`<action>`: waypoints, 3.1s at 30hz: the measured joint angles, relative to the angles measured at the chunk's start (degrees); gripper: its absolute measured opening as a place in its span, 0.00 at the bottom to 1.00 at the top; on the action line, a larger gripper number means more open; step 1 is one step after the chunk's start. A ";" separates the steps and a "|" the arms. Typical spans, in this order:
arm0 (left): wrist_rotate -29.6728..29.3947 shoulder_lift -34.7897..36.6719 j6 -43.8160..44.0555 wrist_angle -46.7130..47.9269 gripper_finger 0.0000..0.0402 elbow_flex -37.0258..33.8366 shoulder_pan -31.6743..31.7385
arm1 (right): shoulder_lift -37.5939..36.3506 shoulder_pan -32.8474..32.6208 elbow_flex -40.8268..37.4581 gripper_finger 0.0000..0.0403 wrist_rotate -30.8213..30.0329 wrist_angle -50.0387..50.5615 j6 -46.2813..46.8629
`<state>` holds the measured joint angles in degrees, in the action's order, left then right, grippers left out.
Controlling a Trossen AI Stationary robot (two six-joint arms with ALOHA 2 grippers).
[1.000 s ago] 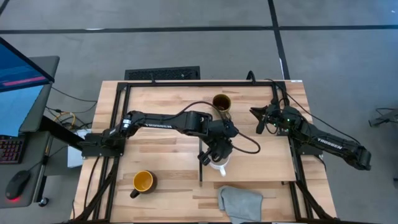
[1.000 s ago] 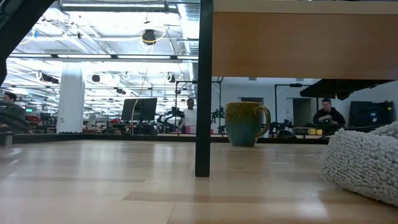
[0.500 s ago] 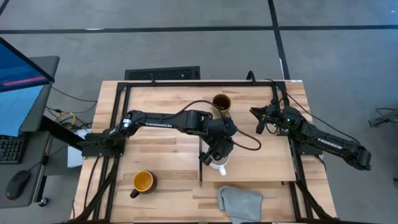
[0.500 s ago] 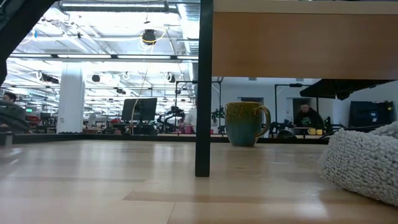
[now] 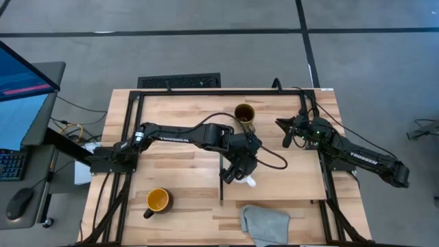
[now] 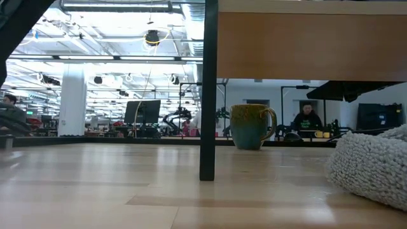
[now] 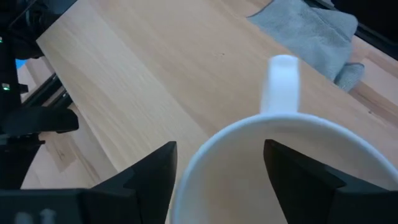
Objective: Stack small to large cups/mugs on shelf
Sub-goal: Put the white mug on the shelf
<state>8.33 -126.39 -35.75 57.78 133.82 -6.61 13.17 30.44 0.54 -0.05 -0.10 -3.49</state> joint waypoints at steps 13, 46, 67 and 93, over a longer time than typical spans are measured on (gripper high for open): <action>-0.28 -0.02 -2.11 -2.23 0.58 -0.02 -0.91 | 0.00 -0.01 0.00 0.19 0.00 0.00 0.00; -9.20 6.63 10.34 -1.39 0.58 1.22 -4.66 | 0.00 0.00 0.00 0.19 0.00 0.00 0.10; -12.30 13.74 24.94 2.64 0.58 0.60 -12.59 | 0.00 -0.01 -0.02 0.19 -0.04 -0.22 3.54; -14.11 61.96 27.86 -56.44 0.58 -77.09 -10.95 | -0.11 -0.02 -0.07 0.19 1.18 -3.95 6.67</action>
<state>-5.77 -64.42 -7.89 1.34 56.73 -17.56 13.06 30.41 0.47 1.12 -4.04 3.18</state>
